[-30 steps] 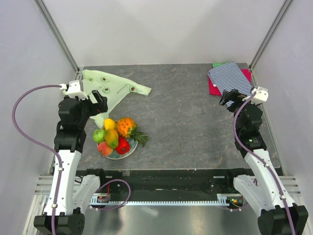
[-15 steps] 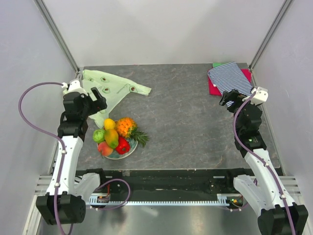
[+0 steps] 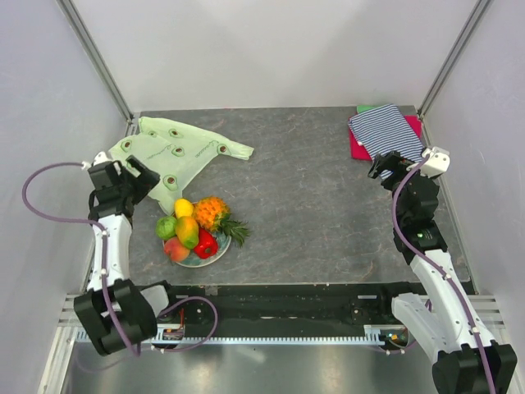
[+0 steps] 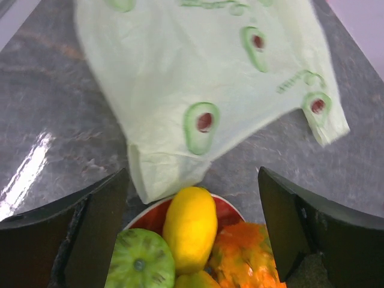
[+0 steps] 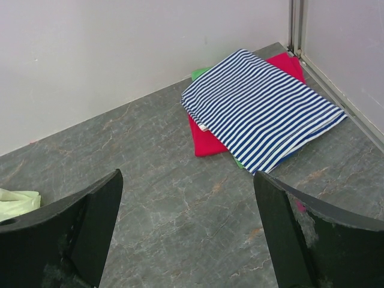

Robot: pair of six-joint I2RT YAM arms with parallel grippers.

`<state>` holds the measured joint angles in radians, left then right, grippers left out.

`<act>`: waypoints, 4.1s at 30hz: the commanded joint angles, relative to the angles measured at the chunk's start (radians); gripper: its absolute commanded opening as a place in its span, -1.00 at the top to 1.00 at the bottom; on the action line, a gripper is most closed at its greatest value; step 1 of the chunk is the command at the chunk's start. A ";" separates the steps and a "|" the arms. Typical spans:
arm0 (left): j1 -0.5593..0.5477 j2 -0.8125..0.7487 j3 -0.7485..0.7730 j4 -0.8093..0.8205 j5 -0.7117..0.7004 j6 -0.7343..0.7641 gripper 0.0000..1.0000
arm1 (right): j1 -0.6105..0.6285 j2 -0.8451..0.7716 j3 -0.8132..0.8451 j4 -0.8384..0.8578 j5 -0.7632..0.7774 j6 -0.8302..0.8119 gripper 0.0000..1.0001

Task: Place the fruits into the plastic bag

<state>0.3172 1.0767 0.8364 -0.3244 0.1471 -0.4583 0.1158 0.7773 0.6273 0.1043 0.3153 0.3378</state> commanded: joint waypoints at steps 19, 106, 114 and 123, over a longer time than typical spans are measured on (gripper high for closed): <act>0.083 0.342 -0.106 0.320 0.081 -0.146 -0.71 | 0.002 -0.029 0.014 0.008 -0.028 0.020 -0.96; -0.369 0.563 0.378 0.286 1.022 -0.241 0.97 | 0.752 0.799 0.583 -0.035 0.102 -0.677 -0.72; -0.391 0.583 0.395 0.248 1.033 -0.215 0.79 | 0.752 0.906 0.686 -0.054 0.079 -0.705 0.42; -0.357 0.361 0.374 0.231 0.803 -0.091 -0.27 | 0.635 0.930 0.946 -0.412 0.208 -0.457 1.00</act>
<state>-0.0639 1.6188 1.2041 -0.1043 1.0916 -0.6647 0.8364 1.6882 1.3773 -0.1032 0.4377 -0.2863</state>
